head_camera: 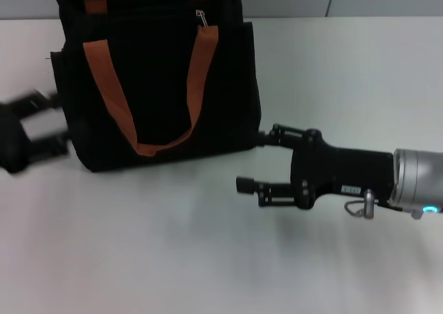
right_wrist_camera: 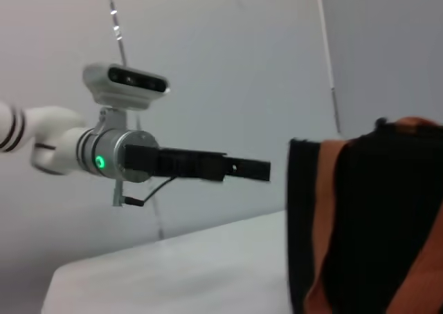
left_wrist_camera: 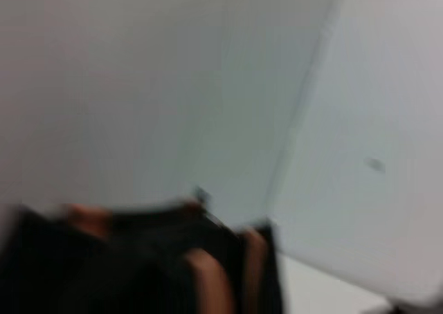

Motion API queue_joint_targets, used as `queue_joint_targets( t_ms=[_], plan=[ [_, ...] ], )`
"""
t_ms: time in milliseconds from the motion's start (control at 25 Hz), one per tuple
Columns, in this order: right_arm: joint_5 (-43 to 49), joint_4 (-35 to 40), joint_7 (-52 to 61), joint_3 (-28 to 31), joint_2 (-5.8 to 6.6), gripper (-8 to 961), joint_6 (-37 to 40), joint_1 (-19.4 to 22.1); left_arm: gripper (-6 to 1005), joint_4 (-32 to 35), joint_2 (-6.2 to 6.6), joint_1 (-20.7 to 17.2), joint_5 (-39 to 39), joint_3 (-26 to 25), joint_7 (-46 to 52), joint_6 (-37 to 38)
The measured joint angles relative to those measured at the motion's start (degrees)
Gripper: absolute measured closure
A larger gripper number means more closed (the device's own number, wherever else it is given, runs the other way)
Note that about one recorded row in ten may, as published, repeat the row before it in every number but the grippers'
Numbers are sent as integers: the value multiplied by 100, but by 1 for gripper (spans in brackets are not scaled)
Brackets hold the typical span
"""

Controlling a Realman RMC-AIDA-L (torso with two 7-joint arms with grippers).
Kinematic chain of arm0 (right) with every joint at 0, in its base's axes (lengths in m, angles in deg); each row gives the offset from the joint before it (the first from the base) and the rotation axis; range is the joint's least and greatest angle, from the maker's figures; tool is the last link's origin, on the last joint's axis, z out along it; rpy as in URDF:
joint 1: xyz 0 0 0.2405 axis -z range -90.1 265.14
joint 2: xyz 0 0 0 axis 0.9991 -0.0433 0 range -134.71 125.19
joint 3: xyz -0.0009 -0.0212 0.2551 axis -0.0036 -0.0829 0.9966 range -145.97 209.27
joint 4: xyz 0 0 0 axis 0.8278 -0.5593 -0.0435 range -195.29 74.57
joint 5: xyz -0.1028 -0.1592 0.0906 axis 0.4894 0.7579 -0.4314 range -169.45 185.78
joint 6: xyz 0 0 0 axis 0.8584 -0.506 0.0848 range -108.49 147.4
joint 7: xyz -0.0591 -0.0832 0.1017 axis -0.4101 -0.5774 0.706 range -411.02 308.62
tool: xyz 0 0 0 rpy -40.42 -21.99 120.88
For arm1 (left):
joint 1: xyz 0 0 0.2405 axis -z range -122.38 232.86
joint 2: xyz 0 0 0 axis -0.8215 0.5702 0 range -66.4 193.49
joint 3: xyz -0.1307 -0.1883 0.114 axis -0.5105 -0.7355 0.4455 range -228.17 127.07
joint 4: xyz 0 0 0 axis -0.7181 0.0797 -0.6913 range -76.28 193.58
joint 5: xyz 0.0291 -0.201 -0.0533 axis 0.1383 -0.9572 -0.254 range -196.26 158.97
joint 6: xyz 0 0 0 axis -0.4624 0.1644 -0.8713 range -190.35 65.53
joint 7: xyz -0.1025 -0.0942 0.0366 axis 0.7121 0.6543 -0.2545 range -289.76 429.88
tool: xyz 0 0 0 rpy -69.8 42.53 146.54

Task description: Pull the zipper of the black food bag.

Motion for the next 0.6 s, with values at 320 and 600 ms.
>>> queue_joint_targets(
  t_ms=[320,600],
  plan=[
    [480,-86,-37,-122,-26,130,185,-69,231,-227,-204,55,753,799,-648,294],
    [482,-165,-44,-217,-37,131,149,-88,231,-275,-292,27,781,1080,-863,138]
  ],
)
